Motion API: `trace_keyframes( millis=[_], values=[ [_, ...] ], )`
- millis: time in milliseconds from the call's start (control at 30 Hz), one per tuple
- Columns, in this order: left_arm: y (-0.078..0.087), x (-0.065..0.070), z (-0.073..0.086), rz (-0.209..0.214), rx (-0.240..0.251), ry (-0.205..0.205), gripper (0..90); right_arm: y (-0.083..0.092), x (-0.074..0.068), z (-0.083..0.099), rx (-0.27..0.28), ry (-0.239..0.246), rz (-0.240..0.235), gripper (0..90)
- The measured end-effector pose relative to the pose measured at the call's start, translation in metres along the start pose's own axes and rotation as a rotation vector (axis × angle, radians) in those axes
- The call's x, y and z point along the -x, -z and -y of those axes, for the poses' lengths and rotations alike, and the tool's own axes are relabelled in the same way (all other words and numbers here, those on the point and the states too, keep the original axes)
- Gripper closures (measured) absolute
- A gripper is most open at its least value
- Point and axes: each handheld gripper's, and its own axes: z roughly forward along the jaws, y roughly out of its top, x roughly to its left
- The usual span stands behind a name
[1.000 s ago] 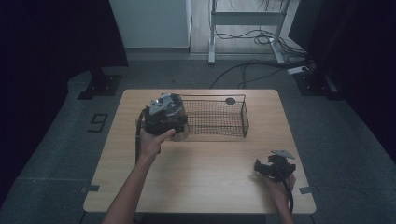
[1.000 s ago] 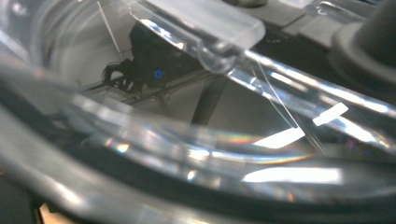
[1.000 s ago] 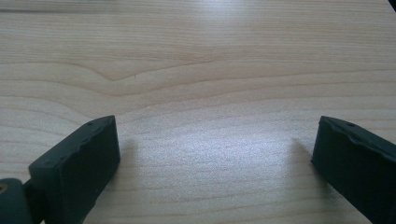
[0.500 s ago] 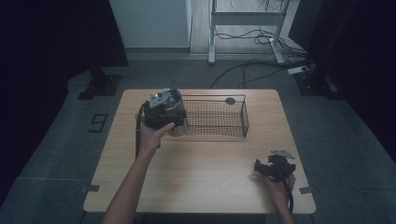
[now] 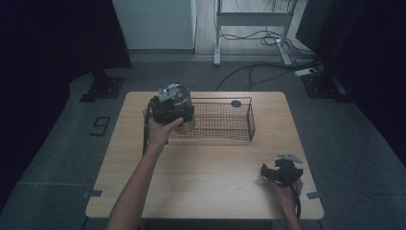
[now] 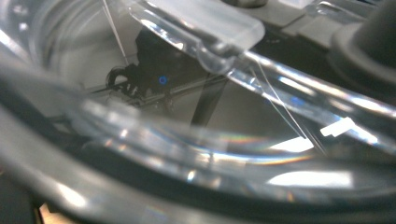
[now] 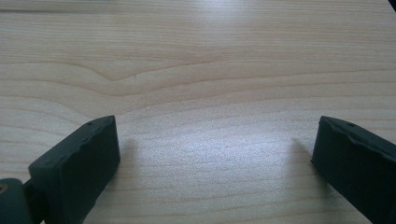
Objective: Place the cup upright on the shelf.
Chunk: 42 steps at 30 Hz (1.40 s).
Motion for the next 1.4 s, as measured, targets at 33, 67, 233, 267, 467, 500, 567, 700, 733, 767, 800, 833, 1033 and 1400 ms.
trace_keyframes(
  millis=[33, 67, 233, 267, 467, 500, 567, 700, 733, 767, 800, 833, 1033, 1400],
  values=[
    [-0.002, 0.000, -0.001, -0.003, 0.002, -0.001, 3.8, 0.000, 0.000, 0.000, 0.000, 0.000, 0.000, 0.6],
    [-0.003, 0.000, -0.002, -0.003, 0.000, -0.002, 3.8, 0.000, 0.000, 0.000, 0.000, 0.000, 0.000, 0.6],
    [-0.013, -0.003, -0.004, -0.011, -0.008, 0.003, 3.8, 0.000, 0.000, 0.000, 0.001, 0.001, 0.000, 0.6],
    [-0.015, -0.004, -0.004, -0.009, -0.008, 0.007, 3.8, 0.000, 0.000, 0.000, 0.001, 0.001, 0.000, 0.6],
    [-0.023, -0.004, -0.004, -0.029, 0.011, -0.018, 3.8, 0.000, 0.000, 0.000, 0.001, 0.001, 0.000, 0.6],
    [-0.024, -0.004, -0.005, -0.031, 0.011, -0.021, 3.8, 0.000, 0.000, 0.000, 0.001, 0.001, 0.000, 0.6],
    [-0.027, -0.005, -0.005, -0.033, 0.005, -0.018, 3.8, 0.000, 0.000, 0.000, 0.001, 0.001, 0.000, 0.6],
    [-0.033, -0.009, -0.005, -0.043, -0.006, -0.009, 3.8, 0.000, 0.000, 0.000, -0.001, 0.001, 0.000, 0.6],
    [-0.034, -0.010, -0.005, -0.046, -0.007, -0.004, 3.8, 0.000, 0.000, 0.000, -0.001, 0.000, 0.000, 0.6],
    [-0.036, -0.011, -0.005, -0.047, -0.009, -0.001, 3.8, 0.000, 0.000, 0.000, -0.001, 0.000, 0.000, 0.6],
    [-0.037, -0.013, -0.005, -0.050, -0.010, 0.004, 3.8, 0.000, 0.000, 0.000, -0.001, 0.000, 0.000, 0.6],
    [-0.038, -0.014, -0.004, -0.053, -0.012, 0.009, 3.8, 0.000, 0.000, 0.000, -0.001, 0.001, 0.000, 0.6],
    [-0.049, -0.020, -0.002, -0.073, -0.021, 0.023, 3.8, 0.000, 0.000, 0.000, -0.001, 0.001, 0.000, 0.6],
    [-0.071, -0.022, 0.004, -0.087, -0.044, 0.038, 3.8, 0.000, 0.000, 0.000, 0.000, 0.000, 0.000, 0.7]
  ],
)
